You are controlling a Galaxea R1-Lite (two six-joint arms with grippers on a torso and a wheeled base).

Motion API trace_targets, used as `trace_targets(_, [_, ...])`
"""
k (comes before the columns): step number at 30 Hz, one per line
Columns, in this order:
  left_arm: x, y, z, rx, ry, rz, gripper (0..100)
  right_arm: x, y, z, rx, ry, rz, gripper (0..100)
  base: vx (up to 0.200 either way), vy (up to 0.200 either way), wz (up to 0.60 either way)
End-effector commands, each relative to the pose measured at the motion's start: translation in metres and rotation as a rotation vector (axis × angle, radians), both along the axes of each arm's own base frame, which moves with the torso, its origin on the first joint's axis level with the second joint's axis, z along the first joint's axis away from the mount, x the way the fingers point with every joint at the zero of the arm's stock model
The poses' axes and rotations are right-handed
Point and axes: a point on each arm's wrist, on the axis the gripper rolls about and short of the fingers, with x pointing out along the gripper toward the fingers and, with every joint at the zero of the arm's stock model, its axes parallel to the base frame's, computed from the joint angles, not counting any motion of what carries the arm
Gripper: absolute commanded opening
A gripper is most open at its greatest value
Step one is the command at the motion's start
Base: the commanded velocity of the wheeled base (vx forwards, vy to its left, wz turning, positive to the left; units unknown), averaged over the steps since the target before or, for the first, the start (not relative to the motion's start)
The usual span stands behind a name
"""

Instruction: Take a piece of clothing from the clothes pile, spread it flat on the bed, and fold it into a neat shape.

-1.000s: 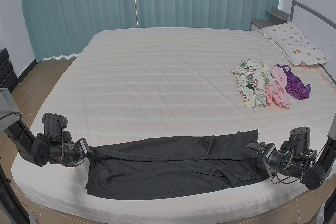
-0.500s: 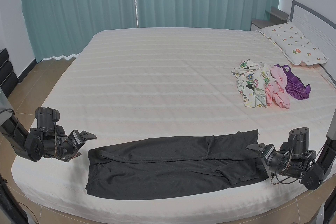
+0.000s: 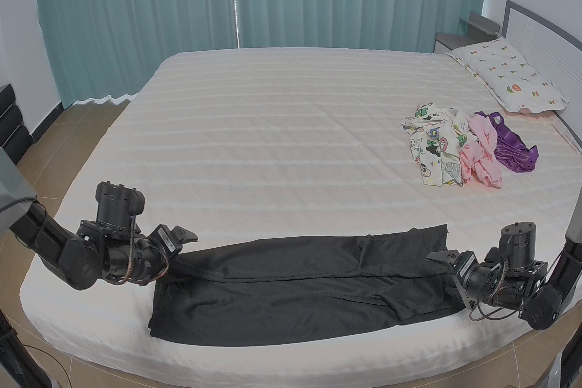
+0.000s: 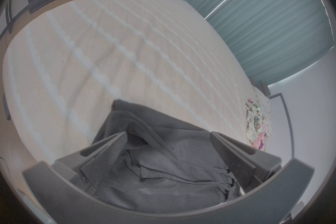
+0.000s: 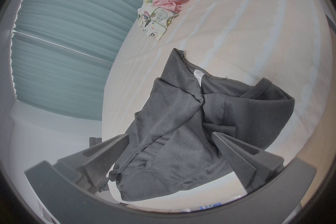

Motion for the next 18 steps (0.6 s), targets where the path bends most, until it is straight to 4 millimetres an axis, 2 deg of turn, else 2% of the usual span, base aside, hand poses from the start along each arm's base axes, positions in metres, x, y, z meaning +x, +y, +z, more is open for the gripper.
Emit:
trace_targets(1, [0.003,-0.022,-0.023,0.024,0.067,-0.014,100,-0.001,0.0,-0.001,-0.001,0.003,0.002,100,0.0,0.0,0.0])
trace_targets(14, [0.016,-0.026,-0.028,-0.029,0.022,0.045,100,-0.001,0.0,-0.001,-0.001,0.005,0.002,100,0.0,0.0,0.0])
trace_targets(18, [0.02,-0.027,-0.041,0.012,0.027,0.083,100,0.0,0.0,-0.001,-0.002,0.006,0.001,100,0.0,0.0,0.0])
